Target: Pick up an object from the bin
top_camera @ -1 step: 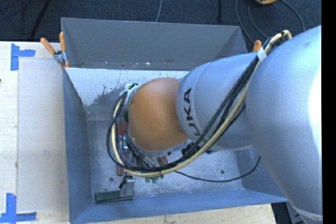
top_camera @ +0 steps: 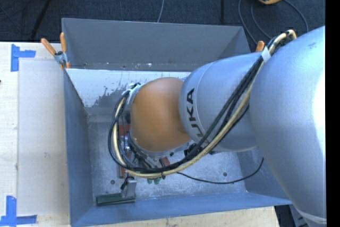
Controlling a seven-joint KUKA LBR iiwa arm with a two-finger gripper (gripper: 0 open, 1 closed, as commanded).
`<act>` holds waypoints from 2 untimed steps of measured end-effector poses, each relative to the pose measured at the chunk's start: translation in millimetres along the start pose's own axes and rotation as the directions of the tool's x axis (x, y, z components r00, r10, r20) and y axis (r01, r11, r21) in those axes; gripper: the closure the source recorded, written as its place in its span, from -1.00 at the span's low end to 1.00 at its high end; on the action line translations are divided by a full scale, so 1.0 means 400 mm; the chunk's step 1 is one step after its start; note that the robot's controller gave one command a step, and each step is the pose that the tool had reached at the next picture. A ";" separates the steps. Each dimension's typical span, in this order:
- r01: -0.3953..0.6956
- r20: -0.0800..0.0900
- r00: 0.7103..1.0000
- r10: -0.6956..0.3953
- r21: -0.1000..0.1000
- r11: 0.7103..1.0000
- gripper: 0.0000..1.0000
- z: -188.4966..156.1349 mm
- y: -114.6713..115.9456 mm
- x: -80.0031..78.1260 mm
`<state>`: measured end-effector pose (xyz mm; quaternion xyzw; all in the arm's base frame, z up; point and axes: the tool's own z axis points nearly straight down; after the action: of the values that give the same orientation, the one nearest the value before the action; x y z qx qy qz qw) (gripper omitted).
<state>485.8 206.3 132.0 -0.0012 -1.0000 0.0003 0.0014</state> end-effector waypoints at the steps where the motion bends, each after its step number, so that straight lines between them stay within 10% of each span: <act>1: 0.120 0.005 0.993 -0.120 -0.001 0.993 -1.00 0.116 -0.101 -0.117; 2: 0.314 0.001 0.949 -0.314 0.000 0.949 -1.00 0.095 -0.144 -0.162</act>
Offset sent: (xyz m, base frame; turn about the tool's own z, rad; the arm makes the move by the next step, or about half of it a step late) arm 0.0729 -0.0647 -0.0134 -0.4151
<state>550.4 148.4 93.8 0.1579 -0.9875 -0.0001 0.0008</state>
